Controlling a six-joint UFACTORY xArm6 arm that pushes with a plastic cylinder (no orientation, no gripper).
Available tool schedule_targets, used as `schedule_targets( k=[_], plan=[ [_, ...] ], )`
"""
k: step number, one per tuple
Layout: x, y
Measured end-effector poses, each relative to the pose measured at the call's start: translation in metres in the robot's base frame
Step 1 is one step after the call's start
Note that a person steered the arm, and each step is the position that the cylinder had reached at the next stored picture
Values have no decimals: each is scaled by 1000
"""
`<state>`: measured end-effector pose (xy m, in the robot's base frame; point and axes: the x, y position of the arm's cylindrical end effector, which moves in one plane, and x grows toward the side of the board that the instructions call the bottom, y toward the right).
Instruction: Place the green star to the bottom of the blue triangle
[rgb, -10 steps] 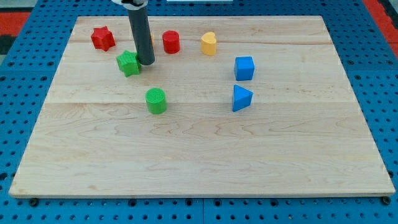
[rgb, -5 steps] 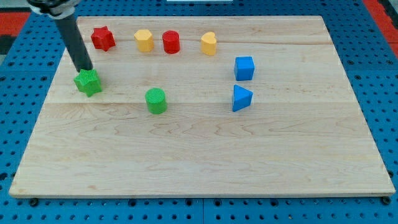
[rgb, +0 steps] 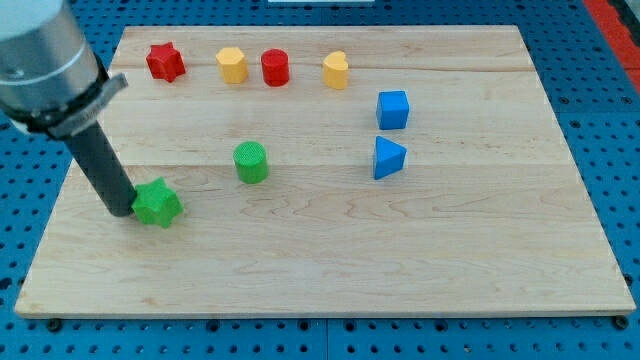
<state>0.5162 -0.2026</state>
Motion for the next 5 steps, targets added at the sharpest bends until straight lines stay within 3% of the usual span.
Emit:
schedule_targets(
  k=[2, 3, 4, 5],
  plan=[
    [22, 49],
    [20, 11],
    [-18, 19],
    [-14, 66]
  ],
)
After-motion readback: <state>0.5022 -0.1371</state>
